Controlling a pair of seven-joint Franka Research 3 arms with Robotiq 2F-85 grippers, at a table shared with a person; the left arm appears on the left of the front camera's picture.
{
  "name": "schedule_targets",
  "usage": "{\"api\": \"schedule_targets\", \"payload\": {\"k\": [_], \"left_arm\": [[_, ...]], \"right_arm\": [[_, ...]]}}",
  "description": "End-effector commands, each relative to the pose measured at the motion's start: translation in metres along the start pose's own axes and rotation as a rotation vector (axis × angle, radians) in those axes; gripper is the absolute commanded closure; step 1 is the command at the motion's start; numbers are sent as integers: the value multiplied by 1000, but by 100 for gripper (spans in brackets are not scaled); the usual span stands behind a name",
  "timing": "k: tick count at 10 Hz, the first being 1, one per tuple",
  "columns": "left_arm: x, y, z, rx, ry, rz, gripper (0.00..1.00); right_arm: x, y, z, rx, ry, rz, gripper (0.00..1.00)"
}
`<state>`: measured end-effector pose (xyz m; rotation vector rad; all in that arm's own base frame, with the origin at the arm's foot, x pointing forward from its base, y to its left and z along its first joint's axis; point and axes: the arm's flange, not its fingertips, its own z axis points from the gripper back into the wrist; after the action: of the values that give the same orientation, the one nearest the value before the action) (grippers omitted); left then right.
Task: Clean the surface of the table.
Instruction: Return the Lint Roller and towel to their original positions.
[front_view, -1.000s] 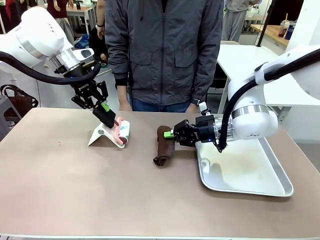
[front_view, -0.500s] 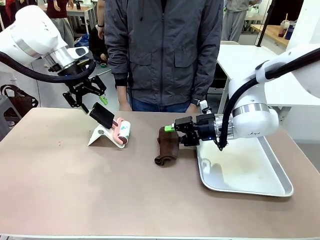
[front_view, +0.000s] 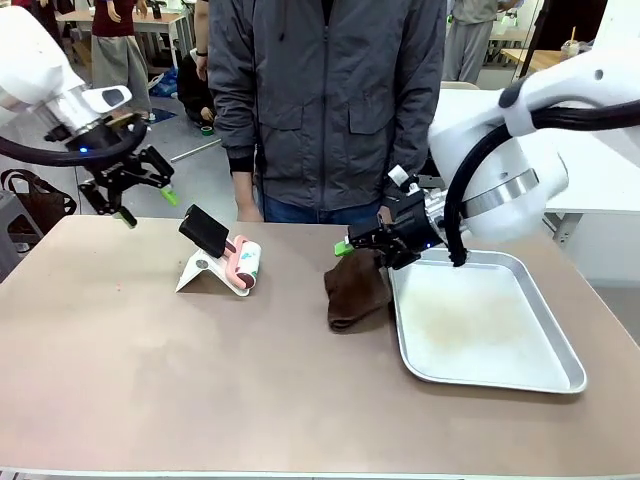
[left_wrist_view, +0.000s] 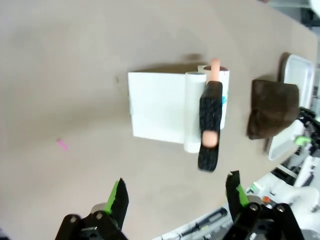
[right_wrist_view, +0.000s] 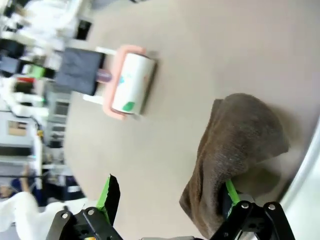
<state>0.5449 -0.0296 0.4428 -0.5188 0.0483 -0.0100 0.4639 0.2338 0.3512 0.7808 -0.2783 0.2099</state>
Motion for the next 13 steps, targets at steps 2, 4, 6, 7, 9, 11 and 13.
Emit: {"api": "schedule_targets", "payload": {"k": [2,4,6,7,9,11,13], "left_arm": [[-31,24,15,-87,-47,-33,0],[-42,44,28,-164,-43,-38,0],[-45,57,34,-219,-51,-29,0],[-46,63,34,-229,-52,-21,0],[-57,85,41,-290,-11,-25,0],[-76,112,41,-386,30,-35,0],[-90,136,33,-526,-22,-10,0]], "right_arm": [[13,32,27,-142,33,9,0],[4,35,50,14,20,-9,0],[-4,35,60,247,30,-32,0],[-8,32,61,254,38,-52,0],[-32,21,80,374,76,-109,0],[-63,-2,104,527,128,-190,0],[-80,-40,130,723,86,-287,0]]}}
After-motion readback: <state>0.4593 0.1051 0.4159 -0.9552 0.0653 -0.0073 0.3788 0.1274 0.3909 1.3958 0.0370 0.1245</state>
